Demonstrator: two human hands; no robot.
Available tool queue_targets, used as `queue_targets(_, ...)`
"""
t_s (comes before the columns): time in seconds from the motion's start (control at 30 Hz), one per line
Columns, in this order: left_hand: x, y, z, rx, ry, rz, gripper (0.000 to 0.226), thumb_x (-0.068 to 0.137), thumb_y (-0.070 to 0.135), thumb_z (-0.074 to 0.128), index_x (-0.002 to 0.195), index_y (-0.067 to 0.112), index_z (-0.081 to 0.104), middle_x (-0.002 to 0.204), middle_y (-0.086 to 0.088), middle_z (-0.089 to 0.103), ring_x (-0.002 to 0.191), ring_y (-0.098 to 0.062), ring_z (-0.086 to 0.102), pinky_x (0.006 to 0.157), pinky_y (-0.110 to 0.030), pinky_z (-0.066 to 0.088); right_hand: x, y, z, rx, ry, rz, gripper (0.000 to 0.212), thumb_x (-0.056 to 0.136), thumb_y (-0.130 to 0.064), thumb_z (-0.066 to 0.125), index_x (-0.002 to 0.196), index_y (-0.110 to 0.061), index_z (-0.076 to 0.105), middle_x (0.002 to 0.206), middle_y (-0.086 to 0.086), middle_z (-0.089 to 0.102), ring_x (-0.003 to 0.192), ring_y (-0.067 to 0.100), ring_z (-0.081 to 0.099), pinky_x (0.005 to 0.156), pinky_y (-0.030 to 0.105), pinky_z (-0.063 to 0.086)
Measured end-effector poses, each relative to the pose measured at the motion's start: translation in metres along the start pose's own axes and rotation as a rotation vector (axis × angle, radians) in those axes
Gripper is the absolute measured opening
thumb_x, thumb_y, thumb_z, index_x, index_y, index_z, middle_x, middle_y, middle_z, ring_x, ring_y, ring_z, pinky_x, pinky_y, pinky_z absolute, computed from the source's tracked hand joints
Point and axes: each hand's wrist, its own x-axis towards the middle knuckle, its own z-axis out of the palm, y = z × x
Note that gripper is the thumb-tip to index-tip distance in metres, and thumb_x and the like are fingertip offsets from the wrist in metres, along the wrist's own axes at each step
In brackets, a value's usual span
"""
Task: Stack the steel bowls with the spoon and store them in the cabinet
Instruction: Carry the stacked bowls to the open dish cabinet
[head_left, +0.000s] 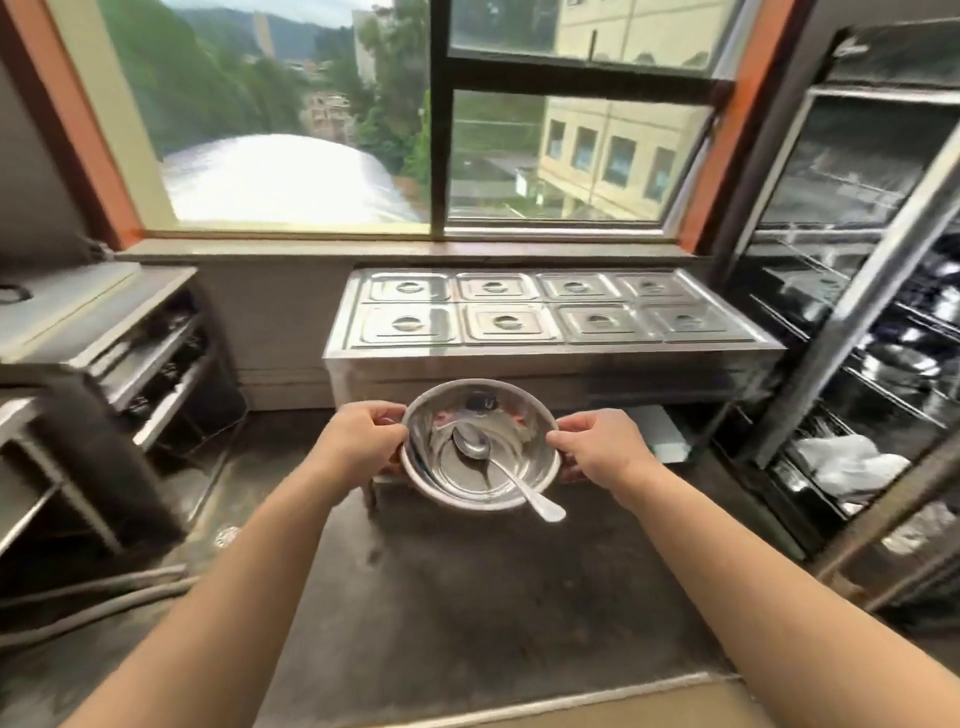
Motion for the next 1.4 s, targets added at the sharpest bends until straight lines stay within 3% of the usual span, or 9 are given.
queue_targets(0.1, 0.034, 0.033, 0.046, 0.006, -0.079, 0.034, 0.026, 0.089, -0.006, 0.057, 0.098, 0.013, 0.072, 0.071, -0.006, 0.074, 0.05, -0.014, 0.066, 0.052, -0.03, 0.06, 0.022, 0.004, -0.051, 0.05, 0.087, 0.028, 0.008, 0.092, 0.002, 0.071, 0.097, 0.005, 0.076, 0.082, 0.017, 0.074, 0.055, 0.018, 0.073, 0.047, 0.029, 0.059)
queue_targets(0.23, 0.08, 0.068, 0.107, 0.055, -0.186, 0.101, 0.028, 0.088, -0.003, 0.059, 0.087, 0.023, 0.071, 0.06, 0.003, 0.074, 0.046, -0.01, 0.066, 0.047, -0.022, 0.055, 0.051, 0.017, -0.112, 0.087, 0.204, 0.048, 0.007, 0.091, -0.001, 0.073, 0.096, 0.001, 0.077, 0.091, 0.018, 0.077, 0.074, 0.031, 0.077, 0.06, 0.039, 0.064)
queue_targets(0.47, 0.173, 0.115, 0.216, 0.122, -0.39, 0.17, 0.024, 0.071, 0.024, 0.066, 0.092, 0.028, 0.077, 0.075, 0.0, 0.079, 0.067, -0.025, 0.076, 0.071, -0.041, 0.063, 0.108, 0.046, -0.2, 0.101, 0.414, 0.082, 0.009, 0.09, -0.001, 0.074, 0.085, -0.007, 0.078, 0.085, 0.014, 0.077, 0.06, 0.016, 0.074, 0.048, 0.025, 0.057)
queue_targets(0.73, 0.299, 0.173, 0.352, 0.087, -0.59, 0.26, 0.025, 0.086, -0.001, 0.063, 0.085, 0.022, 0.071, 0.06, 0.004, 0.074, 0.047, -0.005, 0.067, 0.043, -0.015, 0.05, 0.205, 0.068, -0.282, 0.058, 0.668, 0.145, 0.027, 0.085, 0.003, 0.074, 0.066, -0.017, 0.073, 0.074, 0.011, 0.073, 0.057, 0.014, 0.068, 0.043, 0.022, 0.053)
queue_targets(0.83, 0.348, 0.2, 0.398, 0.105, -0.665, 0.268, 0.022, 0.086, -0.001, 0.062, 0.1, 0.014, 0.071, 0.066, 0.0, 0.076, 0.055, -0.014, 0.071, 0.051, -0.025, 0.058, 0.244, 0.072, -0.311, 0.098, 0.759, 0.192, 0.029, 0.083, 0.007, 0.074, 0.061, -0.012, 0.073, 0.074, 0.015, 0.07, 0.052, 0.014, 0.069, 0.044, 0.028, 0.058)
queue_targets(0.93, 0.391, 0.225, 0.444, 0.126, -0.739, 0.275, 0.024, 0.087, 0.0, 0.064, 0.106, 0.014, 0.07, 0.089, -0.009, 0.077, 0.072, -0.028, 0.077, 0.067, -0.041, 0.065, 0.279, 0.075, -0.341, 0.111, 0.835, 0.244, 0.009, 0.083, 0.004, 0.076, 0.075, -0.001, 0.077, 0.084, 0.022, 0.073, 0.066, 0.025, 0.072, 0.057, 0.039, 0.064)
queue_targets(1.03, 0.427, 0.246, 0.488, 0.152, -0.79, 0.31, 0.026, 0.086, 0.002, 0.065, 0.108, 0.016, 0.07, 0.087, -0.005, 0.076, 0.064, -0.019, 0.076, 0.06, -0.034, 0.064, 0.308, 0.081, -0.37, 0.156, 0.897, 0.275, 0.002, 0.084, 0.004, 0.075, 0.084, 0.006, 0.076, 0.083, 0.024, 0.073, 0.068, 0.028, 0.071, 0.061, 0.044, 0.065)
queue_targets(1.2, 0.47, 0.274, 0.567, 0.197, -0.875, 0.363, 0.028, 0.087, 0.009, 0.068, 0.114, 0.014, 0.072, 0.098, -0.008, 0.074, 0.06, -0.015, 0.075, 0.057, -0.031, 0.062, 0.345, 0.094, -0.421, 0.222, 0.986, 0.319, 0.022, 0.088, 0.002, 0.074, 0.109, 0.005, 0.074, 0.097, 0.018, 0.074, 0.076, 0.032, 0.075, 0.052, 0.031, 0.059)
queue_targets(1.4, 0.496, 0.305, 0.666, 0.201, -0.954, 0.375, 0.021, 0.086, 0.009, 0.072, 0.106, 0.012, 0.077, 0.077, -0.004, 0.078, 0.059, -0.015, 0.073, 0.055, -0.027, 0.059, 0.384, 0.126, -0.494, 0.231, 1.059, 0.356, 0.02, 0.088, 0.0, 0.076, 0.108, 0.0, 0.074, 0.096, 0.021, 0.074, 0.063, 0.029, 0.072, 0.039, 0.024, 0.053)
